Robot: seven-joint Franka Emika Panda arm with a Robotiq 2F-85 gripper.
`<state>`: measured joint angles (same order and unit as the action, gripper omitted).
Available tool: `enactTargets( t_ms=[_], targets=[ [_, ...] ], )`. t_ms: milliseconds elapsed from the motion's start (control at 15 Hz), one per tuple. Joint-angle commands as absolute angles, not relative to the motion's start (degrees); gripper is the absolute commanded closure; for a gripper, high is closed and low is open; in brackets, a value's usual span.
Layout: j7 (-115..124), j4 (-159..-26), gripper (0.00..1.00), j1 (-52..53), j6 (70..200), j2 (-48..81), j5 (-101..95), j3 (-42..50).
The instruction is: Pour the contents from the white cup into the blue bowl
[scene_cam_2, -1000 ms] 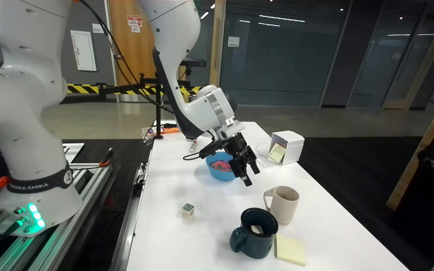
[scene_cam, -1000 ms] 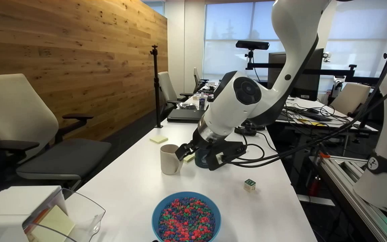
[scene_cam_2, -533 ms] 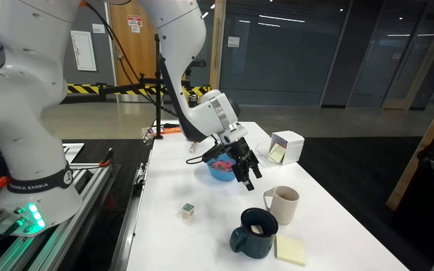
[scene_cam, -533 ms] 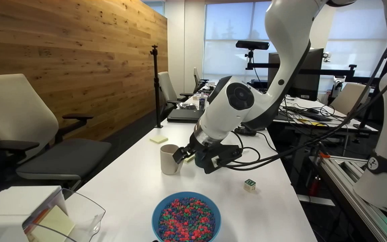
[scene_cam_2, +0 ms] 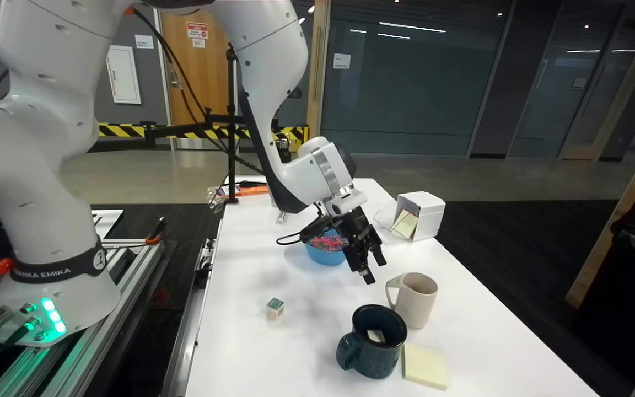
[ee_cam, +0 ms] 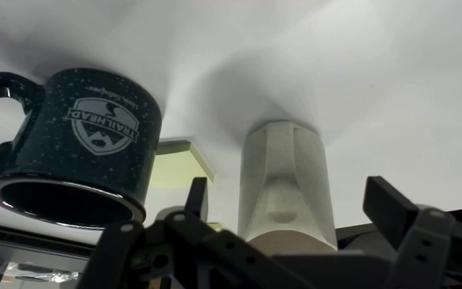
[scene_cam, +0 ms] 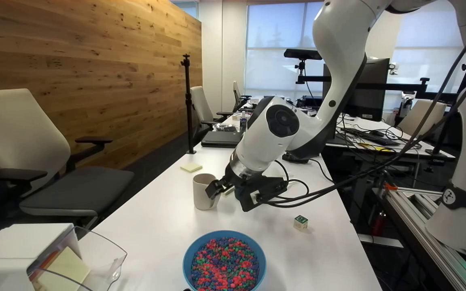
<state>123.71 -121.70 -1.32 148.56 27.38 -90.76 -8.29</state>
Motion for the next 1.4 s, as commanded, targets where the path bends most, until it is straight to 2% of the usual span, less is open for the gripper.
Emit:
enactTargets(
  t_ms=[0,1333],
  targets=[
    [122.10,-119.73,0.00,-1.74,149.55,28.90,-91.04,-8.05],
    [120.62,-114.53,0.00,-0.56,149.80,34.13,-89.47,-5.53]
  ],
)
